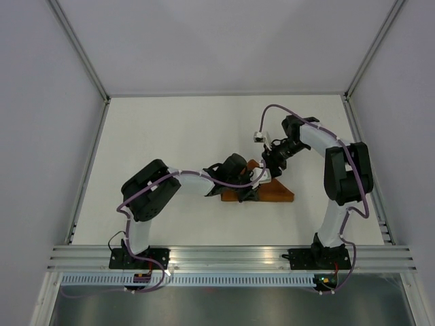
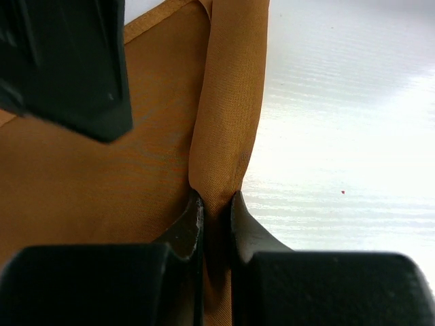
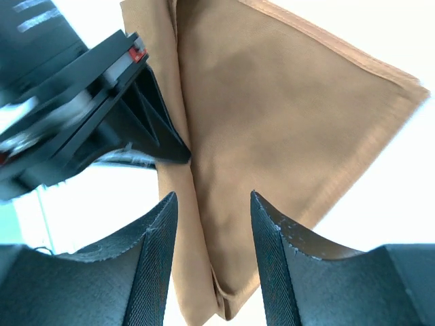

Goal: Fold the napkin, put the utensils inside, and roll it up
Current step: Roll the napkin with the utensil

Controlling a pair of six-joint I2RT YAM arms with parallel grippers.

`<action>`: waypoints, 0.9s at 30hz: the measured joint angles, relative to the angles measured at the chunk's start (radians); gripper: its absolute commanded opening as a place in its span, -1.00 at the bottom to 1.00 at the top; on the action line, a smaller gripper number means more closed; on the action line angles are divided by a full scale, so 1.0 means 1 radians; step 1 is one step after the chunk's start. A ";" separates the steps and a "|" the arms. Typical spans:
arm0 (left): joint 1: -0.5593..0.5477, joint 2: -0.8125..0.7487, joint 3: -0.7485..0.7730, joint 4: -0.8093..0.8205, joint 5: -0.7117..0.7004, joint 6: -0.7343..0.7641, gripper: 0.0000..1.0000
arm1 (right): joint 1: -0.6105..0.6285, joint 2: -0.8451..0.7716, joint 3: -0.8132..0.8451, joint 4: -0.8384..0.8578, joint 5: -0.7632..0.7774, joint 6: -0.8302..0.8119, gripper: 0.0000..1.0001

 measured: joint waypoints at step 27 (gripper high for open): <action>0.166 0.216 0.277 -0.287 0.453 -0.206 -0.95 | 0.294 -0.815 -0.900 0.858 0.377 0.143 0.27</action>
